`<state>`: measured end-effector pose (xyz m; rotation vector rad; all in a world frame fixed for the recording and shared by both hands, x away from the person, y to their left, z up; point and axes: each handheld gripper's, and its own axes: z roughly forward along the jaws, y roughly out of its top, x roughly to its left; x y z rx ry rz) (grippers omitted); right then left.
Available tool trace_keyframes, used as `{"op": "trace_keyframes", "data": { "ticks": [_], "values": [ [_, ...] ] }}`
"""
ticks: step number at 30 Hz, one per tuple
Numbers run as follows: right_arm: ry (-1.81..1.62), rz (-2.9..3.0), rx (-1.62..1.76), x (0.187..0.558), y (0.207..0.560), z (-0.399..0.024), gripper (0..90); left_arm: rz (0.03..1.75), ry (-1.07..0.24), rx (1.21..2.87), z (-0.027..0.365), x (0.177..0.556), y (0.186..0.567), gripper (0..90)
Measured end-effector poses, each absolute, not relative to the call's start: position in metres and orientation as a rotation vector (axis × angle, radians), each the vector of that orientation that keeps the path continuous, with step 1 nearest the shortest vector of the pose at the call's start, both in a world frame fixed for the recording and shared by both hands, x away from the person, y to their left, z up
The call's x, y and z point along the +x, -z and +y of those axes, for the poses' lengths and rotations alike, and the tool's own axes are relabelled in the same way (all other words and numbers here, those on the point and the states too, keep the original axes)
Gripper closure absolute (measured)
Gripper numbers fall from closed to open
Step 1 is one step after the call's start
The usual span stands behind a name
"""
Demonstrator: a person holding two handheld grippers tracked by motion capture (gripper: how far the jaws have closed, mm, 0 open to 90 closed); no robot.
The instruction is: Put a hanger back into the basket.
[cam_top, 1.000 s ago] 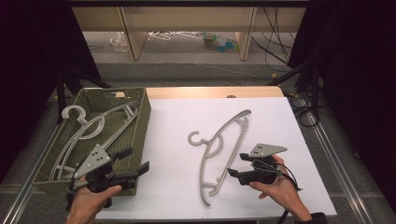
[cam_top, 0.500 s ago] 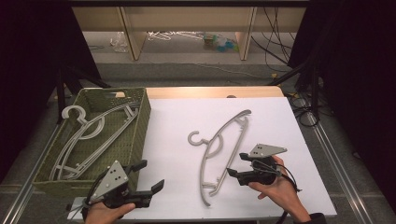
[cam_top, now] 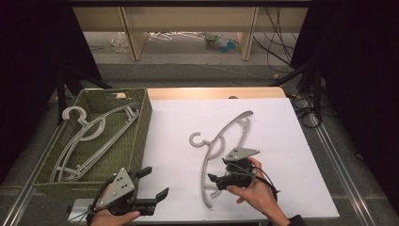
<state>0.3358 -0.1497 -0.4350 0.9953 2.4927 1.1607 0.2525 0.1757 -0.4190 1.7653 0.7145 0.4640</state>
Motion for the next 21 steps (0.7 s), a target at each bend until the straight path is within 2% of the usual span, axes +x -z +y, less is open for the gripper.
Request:
{"op": "trace_keyframes", "data": {
  "ticks": [5,17,20,21],
  "values": [
    [-1.055,2.526,1.045,0.348,0.446,-0.123,25.5,0.711,-0.473,1.765,0.178,0.253,0.420,16.4],
    [-0.801,2.641,1.102,0.373,0.471,-0.089,26.2,0.717,-0.455,1.780,0.179,0.252,0.423,16.4],
    [-0.719,2.683,1.073,0.377,0.478,-0.083,19.0,0.715,-0.450,1.795,0.177,0.252,0.426,16.5],
    [-0.682,2.698,1.034,0.376,0.478,-0.081,19.0,0.718,-0.449,1.799,0.177,0.252,0.426,16.5]
  ]
}}
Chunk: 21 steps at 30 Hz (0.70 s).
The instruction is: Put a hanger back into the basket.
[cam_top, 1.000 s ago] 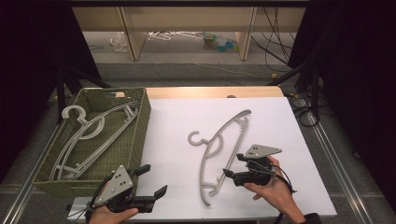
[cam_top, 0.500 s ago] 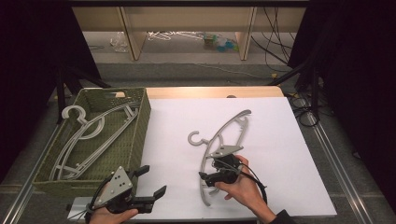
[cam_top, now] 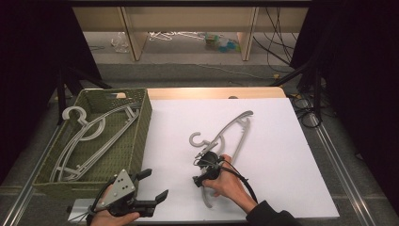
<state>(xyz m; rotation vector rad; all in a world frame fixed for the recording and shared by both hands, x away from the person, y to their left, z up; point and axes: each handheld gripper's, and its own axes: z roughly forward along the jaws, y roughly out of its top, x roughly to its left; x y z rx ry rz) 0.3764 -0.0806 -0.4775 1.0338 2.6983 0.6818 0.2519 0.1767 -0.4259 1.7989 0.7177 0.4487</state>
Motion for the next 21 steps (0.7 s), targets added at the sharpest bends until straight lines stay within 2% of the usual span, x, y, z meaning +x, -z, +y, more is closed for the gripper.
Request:
{"op": "trace_keyframes", "data": {
  "ticks": [5,14,18,19,20,21],
  "values": [
    [-0.640,2.721,1.024,0.379,0.476,-0.078,21.7,0.715,-0.434,1.819,0.175,0.253,0.428,16.8],
    [-0.626,2.767,0.924,0.380,0.472,-0.081,37.6,0.705,-0.437,1.822,0.174,0.251,0.428,17.2],
    [-0.623,2.801,0.868,0.380,0.470,-0.083,48.9,0.702,-0.439,1.834,0.175,0.252,0.429,17.3],
    [-0.624,2.822,0.843,0.381,0.469,-0.086,56.3,0.699,-0.440,1.834,0.175,0.252,0.429,17.4],
    [-0.624,2.822,0.843,0.381,0.469,-0.086,56.3,0.689,-0.443,1.837,0.175,0.252,0.429,17.4],
    [-0.617,2.827,0.839,0.382,0.468,-0.087,60.0,0.695,-0.444,1.838,0.174,0.252,0.429,17.4]
  ]
}}
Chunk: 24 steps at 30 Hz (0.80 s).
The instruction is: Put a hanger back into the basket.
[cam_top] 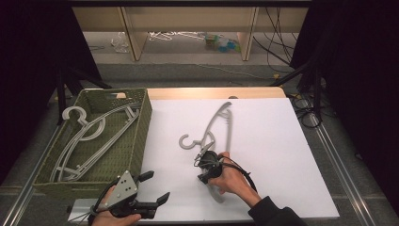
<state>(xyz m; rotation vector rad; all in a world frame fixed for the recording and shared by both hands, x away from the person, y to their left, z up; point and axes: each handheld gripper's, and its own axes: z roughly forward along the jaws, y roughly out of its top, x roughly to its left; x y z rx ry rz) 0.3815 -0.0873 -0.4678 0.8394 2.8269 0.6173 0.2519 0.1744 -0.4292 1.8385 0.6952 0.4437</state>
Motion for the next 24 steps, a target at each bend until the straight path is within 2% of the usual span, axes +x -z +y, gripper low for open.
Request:
{"op": "trace_keyframes", "data": {
  "ticks": [4,11,14,19,24],
  "values": [
    [-0.636,2.861,0.789,0.386,0.467,-0.096,74.4,0.691,-0.441,1.839,0.173,0.252,0.431,17.6],
    [-0.603,2.918,0.648,0.386,0.465,-0.105,82.6,0.692,-0.454,1.850,0.174,0.252,0.430,17.9],
    [-0.544,2.983,0.529,0.381,0.462,-0.118,82.5,0.691,-0.441,1.838,0.174,0.252,0.431,18.0],
    [-0.520,3.000,0.520,0.380,0.461,-0.121,81.7,0.698,-0.447,1.852,0.173,0.253,0.432,18.0],
    [-0.551,2.963,0.528,0.384,0.462,-0.108,73.6,0.695,-0.446,1.853,0.172,0.253,0.432,18.0]
  ]
}}
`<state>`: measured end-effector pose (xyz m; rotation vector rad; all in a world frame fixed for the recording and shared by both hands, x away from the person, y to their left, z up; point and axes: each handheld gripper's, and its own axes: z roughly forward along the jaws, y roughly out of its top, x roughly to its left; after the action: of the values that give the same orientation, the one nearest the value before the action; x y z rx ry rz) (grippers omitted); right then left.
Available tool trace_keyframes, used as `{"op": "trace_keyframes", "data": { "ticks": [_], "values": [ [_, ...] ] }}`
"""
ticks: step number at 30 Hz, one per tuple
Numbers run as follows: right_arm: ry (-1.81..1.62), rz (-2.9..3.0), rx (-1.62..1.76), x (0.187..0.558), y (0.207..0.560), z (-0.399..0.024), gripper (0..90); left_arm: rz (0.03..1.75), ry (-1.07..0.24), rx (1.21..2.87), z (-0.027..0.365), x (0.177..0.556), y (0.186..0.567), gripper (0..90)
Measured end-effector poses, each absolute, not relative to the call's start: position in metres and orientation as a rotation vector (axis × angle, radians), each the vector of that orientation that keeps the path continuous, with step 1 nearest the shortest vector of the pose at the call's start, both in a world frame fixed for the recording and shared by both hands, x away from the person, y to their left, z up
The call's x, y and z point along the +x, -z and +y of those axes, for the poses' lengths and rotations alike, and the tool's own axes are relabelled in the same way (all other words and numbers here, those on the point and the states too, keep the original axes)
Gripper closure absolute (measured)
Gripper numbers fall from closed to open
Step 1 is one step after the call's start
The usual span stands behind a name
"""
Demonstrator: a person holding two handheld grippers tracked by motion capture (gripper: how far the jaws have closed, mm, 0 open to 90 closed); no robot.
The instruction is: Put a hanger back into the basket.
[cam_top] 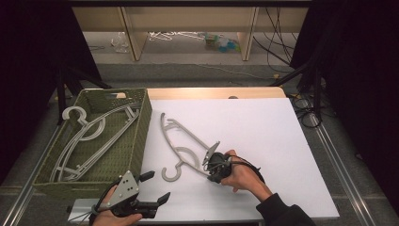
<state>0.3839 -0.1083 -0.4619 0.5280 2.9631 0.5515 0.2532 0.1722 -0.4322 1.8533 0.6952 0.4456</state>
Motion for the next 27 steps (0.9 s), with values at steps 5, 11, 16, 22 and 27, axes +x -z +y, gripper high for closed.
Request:
{"op": "trace_keyframes", "data": {
  "ticks": [5,11,16,22,27],
  "values": [
    [-0.575,2.963,0.555,0.391,0.464,-0.090,73.5,0.697,-0.446,1.853,0.173,0.253,0.432,17.9],
    [-0.557,2.989,0.638,0.398,0.463,-0.081,75.9,0.693,-0.447,1.856,0.173,0.254,0.433,17.9],
    [-0.510,2.998,0.648,0.401,0.462,-0.078,80.2,0.691,-0.441,1.850,0.172,0.254,0.434,18.0],
    [-0.461,3.007,0.568,0.400,0.459,-0.084,81.9,0.695,-0.449,1.862,0.172,0.254,0.434,18.2],
    [-0.508,3.052,0.450,0.395,0.447,-0.109,81.9,0.688,-0.461,1.868,0.168,0.259,0.432,18.6]
  ]
}}
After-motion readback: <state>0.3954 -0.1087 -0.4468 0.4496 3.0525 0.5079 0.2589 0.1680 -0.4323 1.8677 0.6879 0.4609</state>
